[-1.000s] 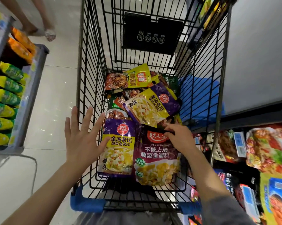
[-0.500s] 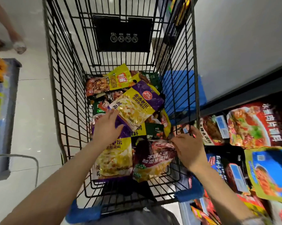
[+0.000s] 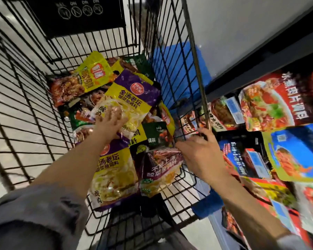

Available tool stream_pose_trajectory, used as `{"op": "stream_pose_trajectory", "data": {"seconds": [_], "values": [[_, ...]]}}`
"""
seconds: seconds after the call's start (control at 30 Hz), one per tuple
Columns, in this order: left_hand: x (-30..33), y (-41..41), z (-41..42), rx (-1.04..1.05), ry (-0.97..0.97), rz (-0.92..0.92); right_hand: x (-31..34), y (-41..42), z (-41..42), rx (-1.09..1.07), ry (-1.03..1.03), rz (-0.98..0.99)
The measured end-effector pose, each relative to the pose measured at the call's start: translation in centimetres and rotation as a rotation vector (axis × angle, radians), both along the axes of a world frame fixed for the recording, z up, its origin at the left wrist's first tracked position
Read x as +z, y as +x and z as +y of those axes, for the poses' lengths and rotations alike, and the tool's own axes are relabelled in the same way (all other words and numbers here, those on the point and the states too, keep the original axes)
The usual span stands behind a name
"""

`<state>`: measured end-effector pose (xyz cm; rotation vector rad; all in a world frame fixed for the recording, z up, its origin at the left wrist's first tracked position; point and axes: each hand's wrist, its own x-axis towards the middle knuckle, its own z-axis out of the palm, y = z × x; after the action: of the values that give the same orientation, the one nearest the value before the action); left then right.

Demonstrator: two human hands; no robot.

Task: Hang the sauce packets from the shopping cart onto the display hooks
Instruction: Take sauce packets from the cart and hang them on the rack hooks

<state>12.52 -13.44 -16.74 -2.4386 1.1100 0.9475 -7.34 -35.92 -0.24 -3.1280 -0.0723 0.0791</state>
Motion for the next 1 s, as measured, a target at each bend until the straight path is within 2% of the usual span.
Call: {"op": "stream_pose_trajectory", "data": {"seconds": [0.27,0.47,0.57,0.7,0.8,0.9,1.0], "values": [[0.3,0.0,1.8,-0.045,-0.036,-0.003,0.1,0.1,0.0,0.012,0.014,-0.063],[3.9,-0.6,2.4,-0.099,-0.072,-0.084,-0.1,0.0,-0.2,0.035,-0.024,-0.060],[5.6,-4.6,3.4,-0.028,-0.070,-0.061,0.3,0.1,-0.2,0.040,0.027,-0.109],[7.5,-11.6,4.0,0.150,0.031,0.056,0.0,0.0,-0.5,0.059,0.046,-0.105],[8.7,-15.6,4.1,0.248,-0.071,-0.039,-0.1,-0.2,-0.7,0.076,0.074,-0.107],[8.3,-18.0,4.5,0.362,0.020,0.132,0.2,-0.2,-0.6,0.081,0.074,-0.106],[8.5,-17.5,4.9,0.336,0.027,0.156,0.4,-0.3,-0.6,0.083,0.062,-0.093]]}}
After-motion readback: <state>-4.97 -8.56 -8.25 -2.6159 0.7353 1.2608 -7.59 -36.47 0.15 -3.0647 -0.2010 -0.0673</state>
